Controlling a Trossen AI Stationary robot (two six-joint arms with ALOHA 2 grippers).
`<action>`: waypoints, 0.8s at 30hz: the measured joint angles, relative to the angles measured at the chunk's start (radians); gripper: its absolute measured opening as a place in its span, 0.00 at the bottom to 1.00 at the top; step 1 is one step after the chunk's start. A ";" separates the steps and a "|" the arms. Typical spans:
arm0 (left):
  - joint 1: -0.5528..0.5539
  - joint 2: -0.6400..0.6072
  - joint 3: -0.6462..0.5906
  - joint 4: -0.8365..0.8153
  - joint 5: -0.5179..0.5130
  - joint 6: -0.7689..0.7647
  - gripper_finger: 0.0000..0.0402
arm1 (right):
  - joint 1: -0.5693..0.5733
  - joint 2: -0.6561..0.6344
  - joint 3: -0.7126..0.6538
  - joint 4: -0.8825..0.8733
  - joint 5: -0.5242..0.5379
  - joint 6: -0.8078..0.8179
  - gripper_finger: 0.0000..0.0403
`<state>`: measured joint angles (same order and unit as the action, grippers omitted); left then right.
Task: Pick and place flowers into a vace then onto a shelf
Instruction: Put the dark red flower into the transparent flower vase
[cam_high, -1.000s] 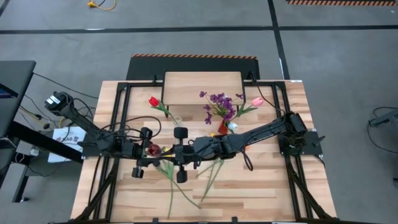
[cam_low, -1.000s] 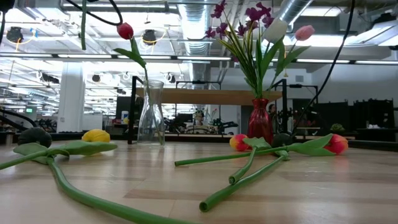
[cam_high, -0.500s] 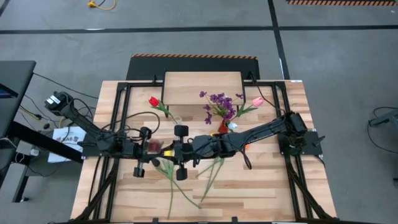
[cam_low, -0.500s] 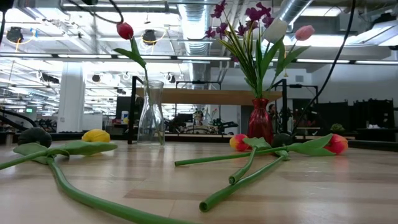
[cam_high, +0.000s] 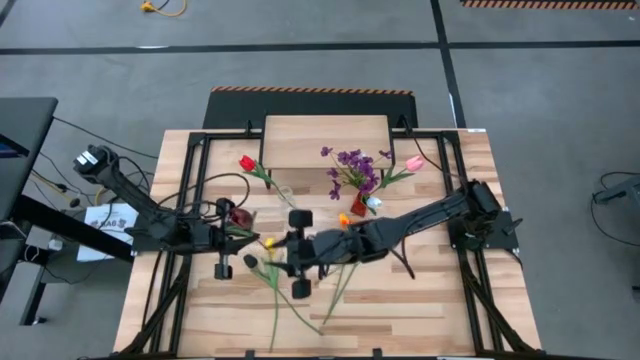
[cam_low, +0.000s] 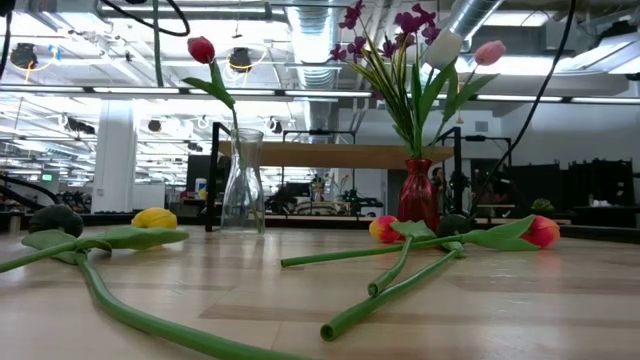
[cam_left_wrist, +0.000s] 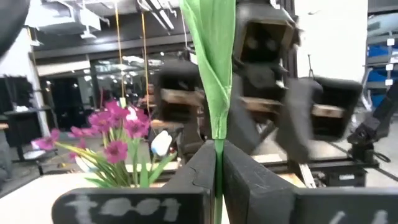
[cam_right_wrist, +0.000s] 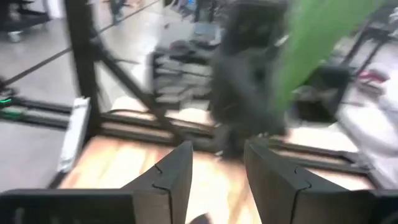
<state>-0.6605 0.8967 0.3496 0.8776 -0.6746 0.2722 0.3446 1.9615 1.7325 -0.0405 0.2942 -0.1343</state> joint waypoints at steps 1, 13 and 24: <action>-0.002 -0.006 0.000 -0.003 -0.002 0.012 0.00 | 0.008 0.000 0.000 -0.018 -0.001 0.013 0.35; 0.139 -0.106 0.169 -0.373 0.204 -0.011 0.00 | 0.074 -0.009 0.000 -0.222 -0.002 0.195 0.32; 0.613 -0.056 0.300 -0.529 0.690 -0.124 0.00 | 0.132 0.001 0.000 -0.238 -0.001 0.181 0.30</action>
<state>-0.0472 0.8409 0.6498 0.3485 0.0154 0.1485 0.4770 1.9629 1.7325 -0.2786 0.2936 0.0463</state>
